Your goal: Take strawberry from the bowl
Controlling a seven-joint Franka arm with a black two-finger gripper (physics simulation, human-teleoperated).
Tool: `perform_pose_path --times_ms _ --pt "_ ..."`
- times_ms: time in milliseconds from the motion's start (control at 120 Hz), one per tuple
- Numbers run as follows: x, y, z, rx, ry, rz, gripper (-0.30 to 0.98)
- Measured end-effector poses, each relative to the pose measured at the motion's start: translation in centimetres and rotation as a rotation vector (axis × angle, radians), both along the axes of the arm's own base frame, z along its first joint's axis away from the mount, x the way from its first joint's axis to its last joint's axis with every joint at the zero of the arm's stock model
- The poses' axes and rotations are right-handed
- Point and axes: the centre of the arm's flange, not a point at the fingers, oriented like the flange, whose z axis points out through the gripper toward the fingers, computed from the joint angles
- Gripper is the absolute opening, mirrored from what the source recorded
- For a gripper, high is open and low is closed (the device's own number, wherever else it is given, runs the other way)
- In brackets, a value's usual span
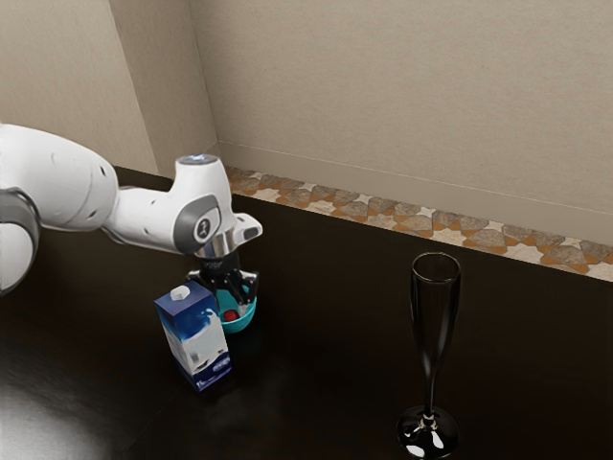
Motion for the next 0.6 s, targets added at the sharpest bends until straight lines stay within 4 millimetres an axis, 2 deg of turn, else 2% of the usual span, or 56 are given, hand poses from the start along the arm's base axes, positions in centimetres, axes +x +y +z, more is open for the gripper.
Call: perform_pose_path --times_ms 317,600 --pt "0.34 -0.1 -0.47 0.002 0.002 0.004 0.29" --pt "0.41 -0.1 -0.84 0.0 0.002 0.01 0.21"
